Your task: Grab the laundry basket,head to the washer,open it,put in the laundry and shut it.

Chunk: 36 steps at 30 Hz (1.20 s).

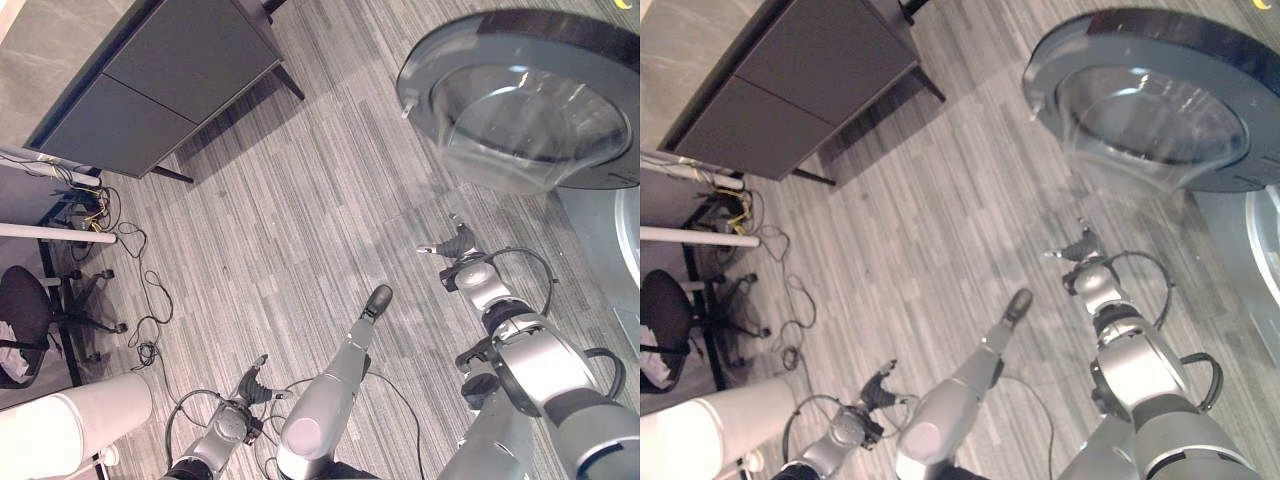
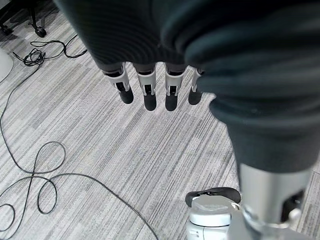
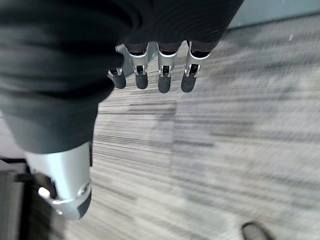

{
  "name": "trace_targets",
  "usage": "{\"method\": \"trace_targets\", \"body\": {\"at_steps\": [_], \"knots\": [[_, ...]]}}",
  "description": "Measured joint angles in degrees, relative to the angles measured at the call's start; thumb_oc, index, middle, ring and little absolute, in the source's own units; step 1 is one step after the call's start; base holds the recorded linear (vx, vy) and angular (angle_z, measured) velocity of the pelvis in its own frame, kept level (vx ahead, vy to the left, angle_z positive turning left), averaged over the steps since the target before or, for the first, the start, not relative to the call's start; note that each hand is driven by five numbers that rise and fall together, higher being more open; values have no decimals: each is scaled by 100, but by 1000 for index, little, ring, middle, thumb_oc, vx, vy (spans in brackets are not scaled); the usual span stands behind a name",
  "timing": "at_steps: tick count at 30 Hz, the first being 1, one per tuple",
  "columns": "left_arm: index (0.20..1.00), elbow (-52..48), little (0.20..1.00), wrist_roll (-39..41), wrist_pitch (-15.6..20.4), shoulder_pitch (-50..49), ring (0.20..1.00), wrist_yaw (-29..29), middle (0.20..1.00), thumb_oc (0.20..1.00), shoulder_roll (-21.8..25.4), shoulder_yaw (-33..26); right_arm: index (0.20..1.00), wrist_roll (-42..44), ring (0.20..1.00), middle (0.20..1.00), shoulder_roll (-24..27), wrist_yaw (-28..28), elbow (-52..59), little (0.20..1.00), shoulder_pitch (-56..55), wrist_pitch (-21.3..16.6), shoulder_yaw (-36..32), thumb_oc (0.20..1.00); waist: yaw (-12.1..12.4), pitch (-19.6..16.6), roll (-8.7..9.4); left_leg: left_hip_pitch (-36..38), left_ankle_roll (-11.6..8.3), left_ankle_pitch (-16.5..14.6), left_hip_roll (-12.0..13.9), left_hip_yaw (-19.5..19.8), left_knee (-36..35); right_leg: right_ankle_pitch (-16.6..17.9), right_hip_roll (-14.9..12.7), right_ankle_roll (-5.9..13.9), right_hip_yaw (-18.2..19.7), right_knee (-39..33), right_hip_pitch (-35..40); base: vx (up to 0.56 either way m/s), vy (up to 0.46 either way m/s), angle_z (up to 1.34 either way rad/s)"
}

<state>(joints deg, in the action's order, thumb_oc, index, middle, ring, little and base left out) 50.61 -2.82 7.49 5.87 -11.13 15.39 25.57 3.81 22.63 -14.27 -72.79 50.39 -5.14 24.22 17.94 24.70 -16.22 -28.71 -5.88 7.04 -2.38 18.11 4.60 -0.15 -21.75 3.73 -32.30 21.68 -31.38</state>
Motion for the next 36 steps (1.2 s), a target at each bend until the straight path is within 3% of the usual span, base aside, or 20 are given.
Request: {"method": "trace_targets", "body": {"at_steps": [1,8,14,17,22,29,33,36], "knots": [[1000,0,1000,0,4,0,1000,-4,1000,1000,1,-2,1000,0,1000,1000,-36,2,-21,1000,-32,0,-2,1000,2,1,7,39,30,-21,-4,-26,30,41,13,27,0,-71,76,16,70,-14],[1000,238,1000,-3,20,39,1000,-165,1000,1000,52,2,1000,-25,1000,1000,-130,-73,-169,1000,-229,3,-5,1000,-131,-254,672,172,176,-293,-56,-319,418,528,206,114,162,-884,558,-24,45,-19],[1000,235,1000,-5,74,-57,1000,-219,1000,1000,88,48,1000,-182,1000,1000,230,-412,-683,1000,230,146,-98,1000,-79,-266,684,-27,187,-326,-165,-284,521,710,205,121,172,-1167,561,-12,18,3],[1000,454,1000,-1,63,-268,1000,-215,1000,1000,126,18,1000,-241,1000,1000,369,-559,-684,1000,230,153,-99,1000,-20,-255,603,-159,193,-312,-189,-262,514,757,245,179,170,-1362,543,2,1,8],[1000,696,1000,-1,16,-332,1000,-226,1000,1000,124,1,1000,-241,1000,1000,366,-573,-667,1000,247,146,-116,1000,56,-279,491,-261,168,-226,-191,-86,440,771,269,165,14,-1393,539,25,-5,20],[1000,710,1000,-1,-12,-176,1000,-236,1000,1000,24,10,1000,-225,1000,1000,93,-603,-495,1000,205,105,-159,1000,157,-276,489,-175,138,-97,-208,93,292,802,277,179,-160,-1446,733,47,24,19],[1000,687,1000,-1,-10,60,1000,-262,1000,1000,-22,30,1000,-2,1000,1000,-170,-678,-170,1000,-187,-25,-266,1000,80,-249,575,129,169,-169,-230,80,288,782,285,228,-231,-1585,1123,51,75,4],[1000,892,1000,-2,-32,150,1000,-338,1000,1000,-21,-51,1000,142,1000,1000,-552,-651,50,1000,-690,-139,-274,1000,-29,-267,829,393,215,-302,-222,-87,351,782,297,242,-96,-1655,1342,59,93,-28]]}}
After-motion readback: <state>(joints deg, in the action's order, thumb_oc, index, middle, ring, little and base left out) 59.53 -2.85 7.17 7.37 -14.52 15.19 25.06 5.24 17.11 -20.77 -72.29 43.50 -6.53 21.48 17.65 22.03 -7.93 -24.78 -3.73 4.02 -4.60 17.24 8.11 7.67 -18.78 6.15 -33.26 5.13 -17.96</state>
